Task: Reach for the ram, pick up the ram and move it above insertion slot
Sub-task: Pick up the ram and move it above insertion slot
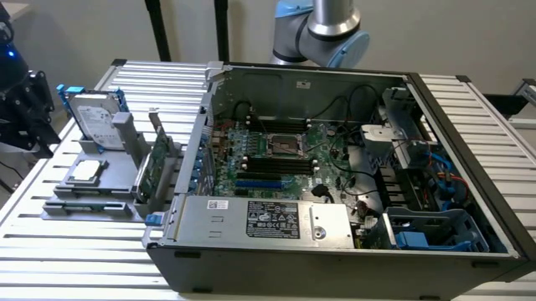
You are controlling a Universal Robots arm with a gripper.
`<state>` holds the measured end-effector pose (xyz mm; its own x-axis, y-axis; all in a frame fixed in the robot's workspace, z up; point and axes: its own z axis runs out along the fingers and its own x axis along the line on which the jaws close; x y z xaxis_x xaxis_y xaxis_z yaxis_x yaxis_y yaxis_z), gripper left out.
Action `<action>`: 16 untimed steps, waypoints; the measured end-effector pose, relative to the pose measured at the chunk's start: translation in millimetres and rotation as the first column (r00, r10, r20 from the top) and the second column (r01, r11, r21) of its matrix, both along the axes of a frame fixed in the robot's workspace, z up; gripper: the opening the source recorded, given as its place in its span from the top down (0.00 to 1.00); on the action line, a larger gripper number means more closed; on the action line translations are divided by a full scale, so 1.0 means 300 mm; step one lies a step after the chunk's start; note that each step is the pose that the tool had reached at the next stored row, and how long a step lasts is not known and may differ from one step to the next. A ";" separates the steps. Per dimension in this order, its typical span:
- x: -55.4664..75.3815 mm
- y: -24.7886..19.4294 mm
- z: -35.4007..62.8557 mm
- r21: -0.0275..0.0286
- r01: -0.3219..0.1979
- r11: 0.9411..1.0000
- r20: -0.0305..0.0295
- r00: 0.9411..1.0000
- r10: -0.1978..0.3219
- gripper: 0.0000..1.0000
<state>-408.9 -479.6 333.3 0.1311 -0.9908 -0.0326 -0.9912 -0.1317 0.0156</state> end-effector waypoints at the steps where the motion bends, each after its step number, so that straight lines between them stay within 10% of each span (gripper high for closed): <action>1: 0.001 -0.001 -0.002 0.000 0.000 1.000 -0.001 1.000 0.000 0.64; 16: 0.010 -0.018 -0.086 0.000 0.048 0.999 -0.002 0.999 -0.048 0.52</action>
<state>-406.0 -485.0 307.4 0.0837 -0.9959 -0.0329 -0.9963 -0.0844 0.0179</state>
